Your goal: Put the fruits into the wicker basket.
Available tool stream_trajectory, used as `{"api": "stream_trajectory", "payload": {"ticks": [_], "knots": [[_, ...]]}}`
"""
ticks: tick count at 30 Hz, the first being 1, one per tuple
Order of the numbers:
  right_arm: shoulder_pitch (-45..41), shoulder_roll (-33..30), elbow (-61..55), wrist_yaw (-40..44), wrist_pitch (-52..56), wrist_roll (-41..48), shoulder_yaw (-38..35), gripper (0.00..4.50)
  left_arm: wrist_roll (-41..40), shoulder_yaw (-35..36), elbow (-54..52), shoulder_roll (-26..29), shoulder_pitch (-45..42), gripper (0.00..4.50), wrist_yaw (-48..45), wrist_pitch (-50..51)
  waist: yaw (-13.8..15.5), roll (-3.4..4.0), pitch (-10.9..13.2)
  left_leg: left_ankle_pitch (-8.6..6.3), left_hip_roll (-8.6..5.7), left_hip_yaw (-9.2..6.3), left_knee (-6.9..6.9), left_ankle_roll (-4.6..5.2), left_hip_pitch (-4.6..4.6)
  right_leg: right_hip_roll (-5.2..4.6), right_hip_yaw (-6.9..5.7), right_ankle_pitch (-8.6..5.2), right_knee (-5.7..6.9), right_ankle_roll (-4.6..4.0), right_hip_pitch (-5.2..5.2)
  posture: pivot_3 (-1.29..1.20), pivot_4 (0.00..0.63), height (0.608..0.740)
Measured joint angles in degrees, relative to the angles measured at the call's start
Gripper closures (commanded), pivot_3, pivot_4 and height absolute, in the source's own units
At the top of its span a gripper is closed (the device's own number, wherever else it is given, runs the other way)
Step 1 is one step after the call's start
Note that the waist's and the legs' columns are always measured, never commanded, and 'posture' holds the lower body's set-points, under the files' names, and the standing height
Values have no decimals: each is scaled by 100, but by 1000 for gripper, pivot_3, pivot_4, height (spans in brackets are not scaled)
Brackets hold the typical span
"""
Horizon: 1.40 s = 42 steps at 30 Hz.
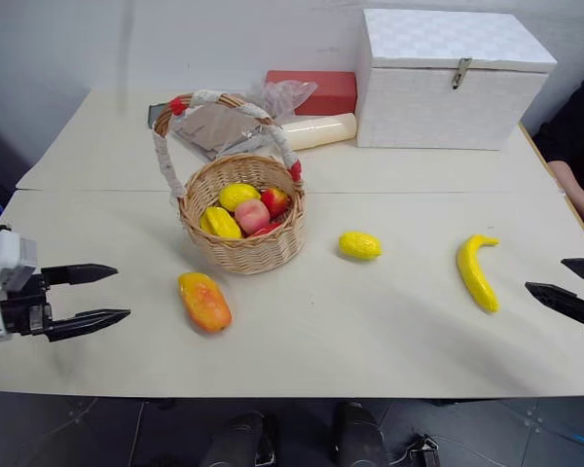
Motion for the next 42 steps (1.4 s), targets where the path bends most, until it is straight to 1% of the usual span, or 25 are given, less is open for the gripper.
{"api": "stream_trajectory", "payload": {"ticks": [15,17,20,22,25,27,30,32,34,37,40,42], "knots": [[-89,0,9,-26,-162,-59,58,50,47,-18,21,-2,-4,0,121,-141,6,0,0,-3,2,2,0,0,0,-3,4,-1,0,-2,-3,0,150,740],[-109,0,16,-30,-165,-77,91,50,63,-103,31,-2,-47,0,118,-184,6,0,0,-3,2,2,0,0,0,-3,4,-1,0,-2,-3,0,150,740],[-194,0,22,-15,-102,-60,174,50,80,-368,180,-2,-339,0,120,-246,14,0,0,-2,2,2,1,1,0,-2,4,0,1,-3,-3,0,150,740],[-266,-1,-89,21,204,142,192,50,126,-620,263,0,-645,0,82,-341,17,0,0,-2,2,2,1,1,-1,-3,4,0,4,-4,-3,0,150,740],[-260,-37,-646,146,551,463,260,50,293,-1079,393,76,-1011,0,-181,-631,15,1,0,-1,3,3,1,-1,-2,0,3,0,7,-4,-6,0,150,740],[-174,-73,-1332,275,702,696,280,50,529,-1580,476,164,-1403,0,-519,-975,20,2,0,-1,4,4,1,-2,-2,4,2,0,9,-4,-7,0,150,740],[-195,-106,-2090,364,788,1005,329,50,765,-2129,524,223,-1870,0,-926,-1367,16,0,1,-1,4,7,2,-2,-3,5,4,0,8,-3,-6,0,150,740],[-457,-107,-2601,247,981,1405,518,50,1210,-2818,729,212,-2467,0,-1408,-1972,22,0,1,0,-1,9,3,1,-1,12,0,1,9,-2,-7,0,150,740],[-689,-113,-3150,85,1117,1819,699,50,1563,-3364,833,42,-2928,0,-1759,-2554,29,0,1,-1,-2,8,3,1,-2,9,5,1,7,-2,-6,0,150,740],[-759,-113,-3522,-132,1250,2129,784,50,1909,-3802,1114,-174,-3239,0,-1863,-3141,37,-1,2,1,-4,8,5,-3,-11,11,3,1,5,-1,-11,0,150,740],[-913,-113,-3910,-513,1415,2596,947,50,2317,-4246,1626,-517,-3706,0,-1865,-3883,53,-8,5,3,-9,8,15,-4,-16,16,1,4,5,4,-11,0,150,740],[-998,-113,-4069,-759,1490,2870,954,50,2565,-4442,1901,-602,-3883,0,-1866,-4330,60,-15,9,3,-15,12,20,4,-17,13,0,8,5,11,-11,0,150,740]]}}
